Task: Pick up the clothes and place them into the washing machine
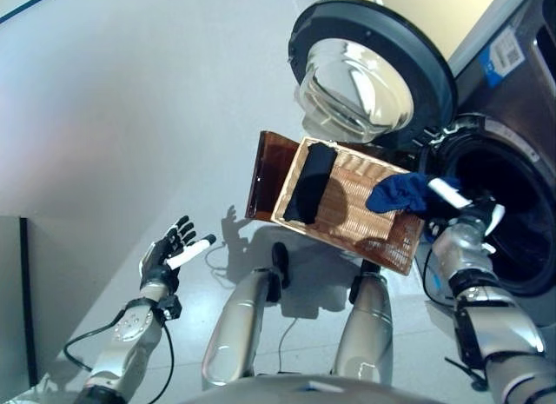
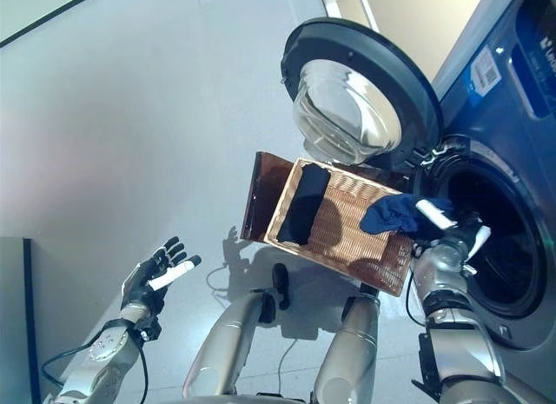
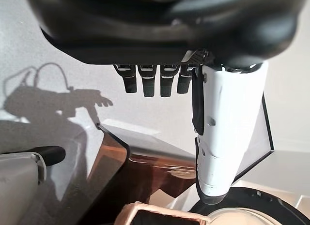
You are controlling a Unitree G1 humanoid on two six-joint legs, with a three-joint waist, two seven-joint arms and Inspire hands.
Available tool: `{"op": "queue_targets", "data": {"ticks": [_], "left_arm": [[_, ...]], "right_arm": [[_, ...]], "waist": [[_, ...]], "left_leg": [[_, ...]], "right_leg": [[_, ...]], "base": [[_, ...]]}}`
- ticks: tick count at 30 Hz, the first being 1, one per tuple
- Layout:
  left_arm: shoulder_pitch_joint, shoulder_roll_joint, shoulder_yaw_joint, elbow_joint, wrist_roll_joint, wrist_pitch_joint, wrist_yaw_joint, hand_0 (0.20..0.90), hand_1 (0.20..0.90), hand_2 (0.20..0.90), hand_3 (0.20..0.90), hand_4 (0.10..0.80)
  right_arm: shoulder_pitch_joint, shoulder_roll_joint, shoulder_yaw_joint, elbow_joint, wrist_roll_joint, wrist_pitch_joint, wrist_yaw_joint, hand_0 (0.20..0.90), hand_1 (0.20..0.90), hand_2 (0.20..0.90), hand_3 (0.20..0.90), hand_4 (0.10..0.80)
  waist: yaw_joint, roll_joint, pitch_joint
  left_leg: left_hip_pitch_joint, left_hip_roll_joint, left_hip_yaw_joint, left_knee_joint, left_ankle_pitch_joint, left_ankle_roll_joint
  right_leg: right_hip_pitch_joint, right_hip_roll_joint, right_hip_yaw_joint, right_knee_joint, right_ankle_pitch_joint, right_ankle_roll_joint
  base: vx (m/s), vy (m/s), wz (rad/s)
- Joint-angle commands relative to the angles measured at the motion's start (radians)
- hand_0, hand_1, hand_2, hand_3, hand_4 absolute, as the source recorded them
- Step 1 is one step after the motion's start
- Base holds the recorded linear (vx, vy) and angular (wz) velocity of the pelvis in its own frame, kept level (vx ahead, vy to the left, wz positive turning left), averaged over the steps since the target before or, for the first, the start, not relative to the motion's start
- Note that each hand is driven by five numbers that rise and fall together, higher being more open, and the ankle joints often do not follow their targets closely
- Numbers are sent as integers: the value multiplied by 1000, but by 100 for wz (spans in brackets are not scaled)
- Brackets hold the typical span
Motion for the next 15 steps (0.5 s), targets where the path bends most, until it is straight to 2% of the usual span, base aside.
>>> {"op": "queue_targets", "data": {"ticks": [1,6,15], "left_arm": [[50,33,90,-9,47,-107,-11,900,900,900,900,800],[54,34,100,-10,63,-112,-12,900,900,900,900,800],[57,56,90,-35,84,-144,-51,900,900,900,900,800]], "right_arm": [[16,-92,26,-28,-196,-5,-40,900,900,900,900,800],[25,-109,72,-29,-348,39,-49,900,900,900,900,800],[-1,-246,331,-81,-809,94,-4,900,900,900,900,800]], "waist": [[-3,-12,-41],[-3,-19,-44],[4,-26,-43]], "left_leg": [[47,107,-118,-82,57,-176],[70,112,-119,-120,72,-178],[72,116,-131,-145,95,-186]], "right_leg": [[59,-23,4,-100,112,10],[83,-17,-8,-137,127,13],[94,-15,-19,-158,136,15]], "base": [[10,-44,6],[5,-12,-1],[-2,-24,1]]}}
